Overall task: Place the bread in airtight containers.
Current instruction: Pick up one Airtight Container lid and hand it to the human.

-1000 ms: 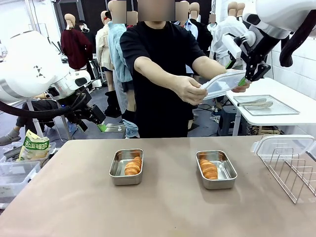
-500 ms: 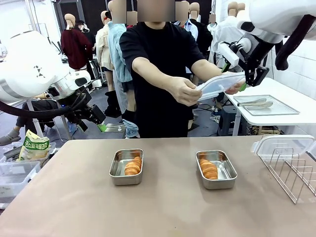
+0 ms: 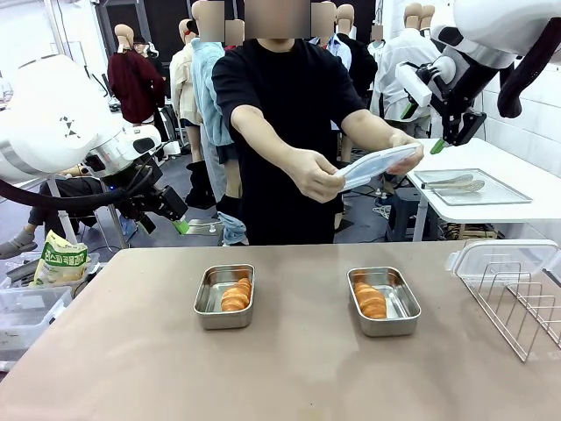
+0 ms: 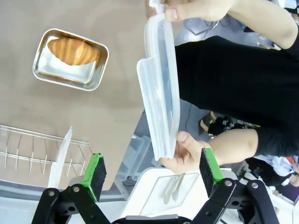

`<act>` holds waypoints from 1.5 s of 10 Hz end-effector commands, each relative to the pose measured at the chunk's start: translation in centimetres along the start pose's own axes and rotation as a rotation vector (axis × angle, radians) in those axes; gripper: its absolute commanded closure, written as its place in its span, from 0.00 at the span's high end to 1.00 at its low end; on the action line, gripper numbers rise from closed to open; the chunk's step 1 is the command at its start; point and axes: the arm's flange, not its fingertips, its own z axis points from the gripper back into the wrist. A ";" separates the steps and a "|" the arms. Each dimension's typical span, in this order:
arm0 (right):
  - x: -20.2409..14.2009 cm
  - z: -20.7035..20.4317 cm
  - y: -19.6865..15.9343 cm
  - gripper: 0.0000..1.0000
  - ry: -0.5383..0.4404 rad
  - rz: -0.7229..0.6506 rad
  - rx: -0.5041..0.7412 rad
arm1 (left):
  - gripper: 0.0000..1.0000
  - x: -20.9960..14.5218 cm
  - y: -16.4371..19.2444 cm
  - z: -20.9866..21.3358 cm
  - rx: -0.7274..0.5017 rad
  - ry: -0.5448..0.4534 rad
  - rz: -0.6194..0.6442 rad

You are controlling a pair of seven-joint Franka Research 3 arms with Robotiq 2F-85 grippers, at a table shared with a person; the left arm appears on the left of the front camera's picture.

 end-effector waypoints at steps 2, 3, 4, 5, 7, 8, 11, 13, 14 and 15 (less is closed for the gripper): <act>0.2 -0.2 -0.1 1.00 -0.012 -0.022 -0.017 | 1.00 0.1 0.0 0.1 0.001 -0.003 0.001; 0.2 -0.2 -0.1 1.00 -0.012 -0.022 -0.017 | 1.00 0.1 0.0 0.1 0.001 -0.003 0.001; 0.2 -0.2 -0.1 1.00 -0.012 -0.022 -0.017 | 1.00 0.1 0.0 0.1 0.001 -0.003 0.001; 0.2 -0.2 -0.1 1.00 -0.012 -0.022 -0.017 | 1.00 0.1 0.0 0.1 0.001 -0.003 0.001; 0.2 -0.2 -0.1 1.00 -0.012 -0.022 -0.017 | 1.00 0.1 0.0 0.1 0.001 -0.003 0.001; 0.2 -0.2 -0.1 1.00 -0.012 -0.022 -0.017 | 1.00 0.1 0.0 0.1 0.001 -0.003 0.001; 0.2 -0.2 -0.1 1.00 -0.012 -0.022 -0.017 | 1.00 0.1 0.0 0.1 0.001 -0.003 0.001; 0.2 -0.2 -0.1 1.00 -0.012 -0.022 -0.017 | 1.00 0.1 0.0 0.1 0.001 -0.003 0.001; 0.2 -0.2 -0.1 1.00 -0.012 -0.022 -0.017 | 1.00 0.1 0.0 0.1 0.001 -0.003 0.001; 0.2 -0.2 -0.1 1.00 -0.012 -0.022 -0.017 | 1.00 0.1 0.0 0.1 0.001 -0.003 0.001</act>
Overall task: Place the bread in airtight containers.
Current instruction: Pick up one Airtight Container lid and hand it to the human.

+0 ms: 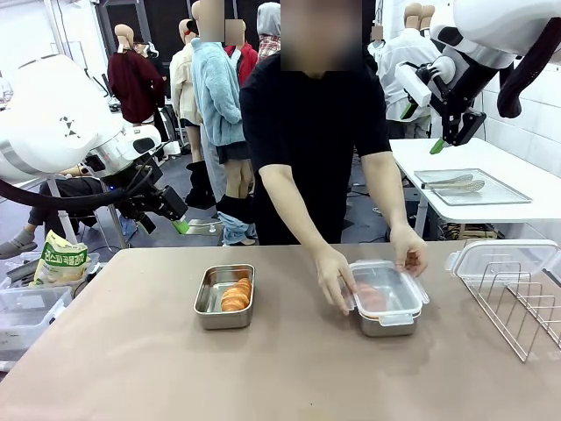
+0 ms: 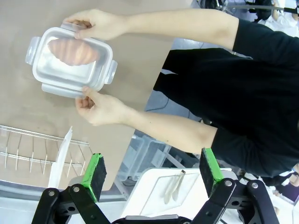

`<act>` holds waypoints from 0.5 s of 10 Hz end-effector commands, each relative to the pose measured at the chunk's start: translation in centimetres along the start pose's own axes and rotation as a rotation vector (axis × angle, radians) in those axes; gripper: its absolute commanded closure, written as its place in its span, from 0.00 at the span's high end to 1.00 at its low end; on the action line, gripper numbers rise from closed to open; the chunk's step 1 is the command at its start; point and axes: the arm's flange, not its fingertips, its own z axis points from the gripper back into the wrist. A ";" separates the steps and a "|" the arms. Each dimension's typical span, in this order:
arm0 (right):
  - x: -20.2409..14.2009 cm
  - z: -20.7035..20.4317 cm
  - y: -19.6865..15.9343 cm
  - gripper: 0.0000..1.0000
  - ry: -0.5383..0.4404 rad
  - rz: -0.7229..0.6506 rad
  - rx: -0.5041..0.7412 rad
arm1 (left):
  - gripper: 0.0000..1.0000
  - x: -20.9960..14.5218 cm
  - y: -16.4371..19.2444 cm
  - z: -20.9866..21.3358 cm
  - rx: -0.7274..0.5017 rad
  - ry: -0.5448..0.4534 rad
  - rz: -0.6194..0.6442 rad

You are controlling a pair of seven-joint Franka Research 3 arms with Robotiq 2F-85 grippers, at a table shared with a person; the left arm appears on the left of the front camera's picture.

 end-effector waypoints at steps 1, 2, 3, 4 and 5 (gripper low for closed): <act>0.2 -0.2 -0.1 1.00 -0.011 -0.021 -0.018 | 1.00 0.1 0.0 0.1 0.001 -0.003 0.001; 0.2 -0.2 -0.1 1.00 -0.011 -0.021 -0.018 | 1.00 0.1 0.0 0.1 0.001 -0.003 0.001; 0.0 0.0 0.0 1.00 0.000 0.000 0.000 | 1.00 0.1 0.0 0.1 0.001 -0.003 0.001; -0.9 1.6 0.6 1.00 0.043 -0.022 0.035 | 1.00 0.1 0.0 0.1 0.001 -0.003 0.001; -3.0 3.1 1.6 1.00 0.092 -0.071 0.066 | 1.00 0.1 0.0 0.1 0.001 -0.003 0.001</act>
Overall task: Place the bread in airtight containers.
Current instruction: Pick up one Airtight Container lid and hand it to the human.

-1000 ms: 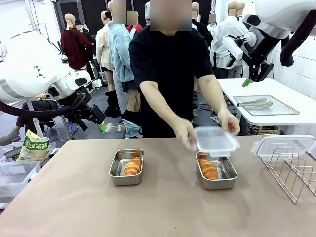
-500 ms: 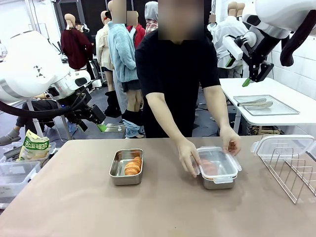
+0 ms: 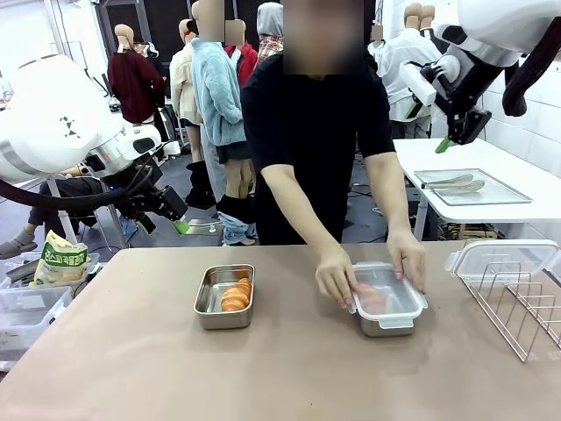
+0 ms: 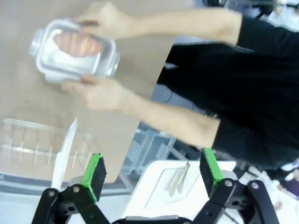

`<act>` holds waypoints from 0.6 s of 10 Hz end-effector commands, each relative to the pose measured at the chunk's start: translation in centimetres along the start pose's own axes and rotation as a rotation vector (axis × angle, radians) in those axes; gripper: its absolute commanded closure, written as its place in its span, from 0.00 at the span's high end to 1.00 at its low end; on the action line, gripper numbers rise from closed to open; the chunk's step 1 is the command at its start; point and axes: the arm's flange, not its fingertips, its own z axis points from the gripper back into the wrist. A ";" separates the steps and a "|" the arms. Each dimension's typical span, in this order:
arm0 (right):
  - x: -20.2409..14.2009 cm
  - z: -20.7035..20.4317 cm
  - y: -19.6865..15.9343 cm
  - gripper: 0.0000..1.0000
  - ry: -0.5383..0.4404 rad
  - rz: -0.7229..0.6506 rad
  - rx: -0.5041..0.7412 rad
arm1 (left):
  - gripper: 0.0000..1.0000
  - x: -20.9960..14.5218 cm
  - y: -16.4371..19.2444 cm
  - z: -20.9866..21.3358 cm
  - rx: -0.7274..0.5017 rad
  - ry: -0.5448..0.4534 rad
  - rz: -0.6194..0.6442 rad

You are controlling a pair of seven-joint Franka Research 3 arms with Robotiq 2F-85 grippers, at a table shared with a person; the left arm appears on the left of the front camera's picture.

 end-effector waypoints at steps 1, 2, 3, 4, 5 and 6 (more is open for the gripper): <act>-4.9 2.1 2.3 1.00 0.091 -0.128 0.081 | 1.00 0.1 0.0 0.1 0.001 -0.003 0.001; -7.7 1.8 4.1 1.00 0.137 -0.196 0.151 | 1.00 0.1 0.0 0.1 0.001 -0.003 0.001; -9.5 1.2 5.8 1.00 0.164 -0.265 0.222 | 1.00 0.1 0.0 0.1 0.001 -0.003 0.001; -10.5 0.3 7.4 1.00 0.182 -0.314 0.265 | 1.00 0.1 0.0 0.1 0.001 -0.003 0.001; -11.3 -0.7 9.3 1.00 0.168 -0.337 0.298 | 1.00 0.1 0.0 0.1 0.001 -0.003 0.001; -12.1 -2.0 10.9 1.00 0.159 -0.349 0.323 | 1.00 0.1 0.0 0.1 0.001 -0.003 0.001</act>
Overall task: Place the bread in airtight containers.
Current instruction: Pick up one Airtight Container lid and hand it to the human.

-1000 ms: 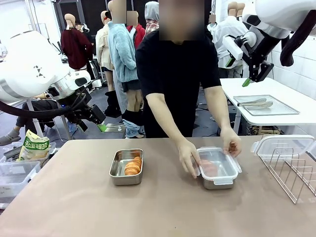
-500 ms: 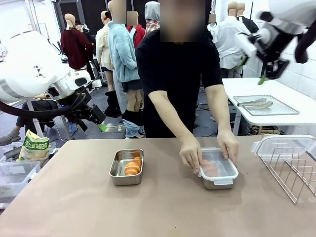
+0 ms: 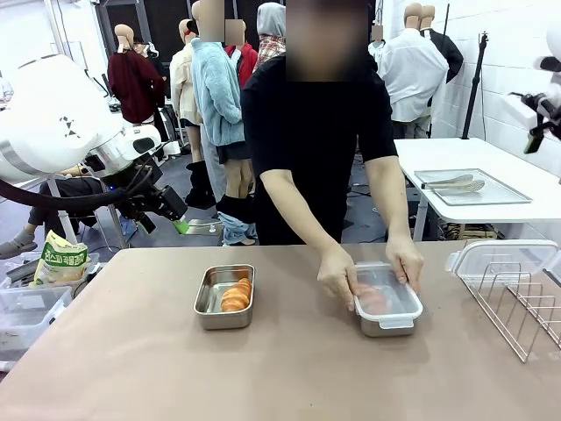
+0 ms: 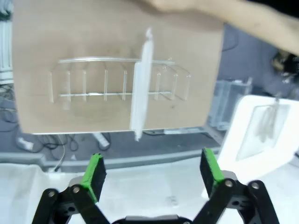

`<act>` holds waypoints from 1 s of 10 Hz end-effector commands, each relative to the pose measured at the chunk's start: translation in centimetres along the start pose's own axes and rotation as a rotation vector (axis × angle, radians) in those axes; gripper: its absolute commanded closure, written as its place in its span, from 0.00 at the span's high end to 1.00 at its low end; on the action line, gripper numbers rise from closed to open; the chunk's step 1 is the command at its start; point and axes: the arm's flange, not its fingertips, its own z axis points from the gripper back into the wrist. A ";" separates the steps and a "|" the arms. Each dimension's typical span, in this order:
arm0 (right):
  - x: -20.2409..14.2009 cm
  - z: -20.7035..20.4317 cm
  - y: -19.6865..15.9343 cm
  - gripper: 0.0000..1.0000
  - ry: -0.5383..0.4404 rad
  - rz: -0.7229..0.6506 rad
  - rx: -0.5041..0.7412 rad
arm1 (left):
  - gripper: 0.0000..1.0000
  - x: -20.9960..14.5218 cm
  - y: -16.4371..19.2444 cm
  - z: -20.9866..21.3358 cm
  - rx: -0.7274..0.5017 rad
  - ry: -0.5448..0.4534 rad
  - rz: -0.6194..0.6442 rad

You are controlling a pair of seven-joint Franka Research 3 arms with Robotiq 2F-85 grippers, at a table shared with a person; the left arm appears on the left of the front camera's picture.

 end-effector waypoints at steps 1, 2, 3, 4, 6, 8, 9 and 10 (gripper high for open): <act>0.4 -3.1 1.2 1.00 -0.042 0.004 0.047 | 1.00 0.1 0.0 0.1 0.001 -0.003 0.000; 0.1 -4.8 1.7 1.00 -0.058 0.005 0.066 | 1.00 0.1 0.0 0.1 0.001 -0.003 0.000; 0.1 -6.1 2.0 1.00 -0.064 0.006 0.095 | 1.00 0.1 0.0 0.1 0.001 -0.003 0.000; 0.0 -7.5 2.3 1.00 -0.069 0.001 0.126 | 1.00 0.1 0.0 0.1 0.001 -0.003 0.000; -0.7 -9.4 2.6 1.00 -0.045 -0.053 0.120 | 1.00 0.1 0.0 0.1 0.001 -0.003 0.000; -0.8 -9.8 2.0 1.00 -0.036 -0.066 0.102 | 1.00 0.1 0.0 0.1 0.001 -0.003 0.000; -0.8 -9.6 1.6 1.00 -0.031 -0.067 0.091 | 1.00 0.1 0.0 0.1 0.001 -0.003 0.000; -0.8 -9.4 1.4 1.00 -0.029 -0.071 0.112 | 1.00 0.1 0.0 0.1 0.001 -0.003 0.000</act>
